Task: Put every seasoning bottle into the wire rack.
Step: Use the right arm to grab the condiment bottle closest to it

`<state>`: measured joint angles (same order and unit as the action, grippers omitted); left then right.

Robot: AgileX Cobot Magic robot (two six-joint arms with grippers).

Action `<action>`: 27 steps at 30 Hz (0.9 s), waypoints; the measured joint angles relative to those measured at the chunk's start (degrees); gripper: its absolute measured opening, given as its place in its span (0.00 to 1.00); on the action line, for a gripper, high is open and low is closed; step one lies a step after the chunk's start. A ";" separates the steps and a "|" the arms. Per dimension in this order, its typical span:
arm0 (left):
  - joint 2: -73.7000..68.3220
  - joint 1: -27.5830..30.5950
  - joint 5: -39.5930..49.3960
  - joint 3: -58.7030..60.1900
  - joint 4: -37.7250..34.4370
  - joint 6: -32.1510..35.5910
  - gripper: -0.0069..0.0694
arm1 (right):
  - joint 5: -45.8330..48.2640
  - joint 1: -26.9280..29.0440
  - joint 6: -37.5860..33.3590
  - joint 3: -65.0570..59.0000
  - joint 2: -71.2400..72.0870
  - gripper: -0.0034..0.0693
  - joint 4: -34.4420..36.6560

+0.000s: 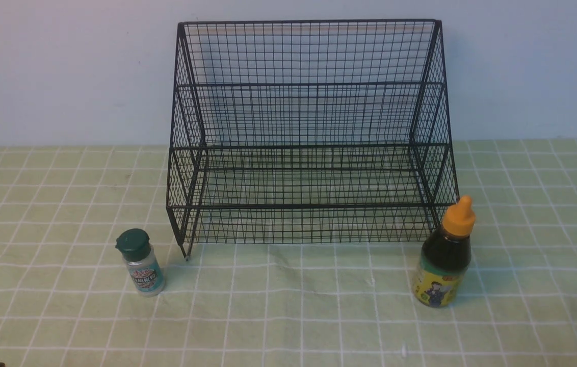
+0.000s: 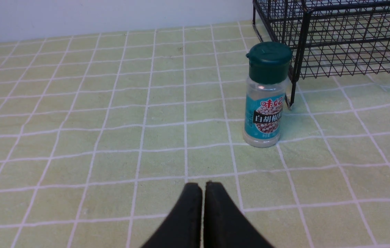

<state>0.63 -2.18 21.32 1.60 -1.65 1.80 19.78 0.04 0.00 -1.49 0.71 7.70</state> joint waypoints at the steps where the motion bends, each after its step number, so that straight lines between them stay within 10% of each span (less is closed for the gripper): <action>1: 0.00 0.00 0.00 0.00 0.00 0.00 0.08 | -2.30 0.00 1.79 -0.09 0.00 0.03 4.42; 10: 0.00 0.00 0.05 0.00 0.00 0.00 0.08 | -16.82 0.00 8.37 -0.09 0.00 0.03 27.40; 18: 0.00 0.00 0.05 0.00 0.00 0.00 0.08 | -21.10 -0.04 9.62 -0.09 0.00 0.03 30.38; 27: 0.00 0.00 0.05 0.00 0.00 0.00 0.08 | -3.28 -0.59 4.75 22.58 -10.15 0.03 27.68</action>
<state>0.63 -2.18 21.37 1.60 -1.65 1.80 16.50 -0.55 4.75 21.10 -9.44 35.38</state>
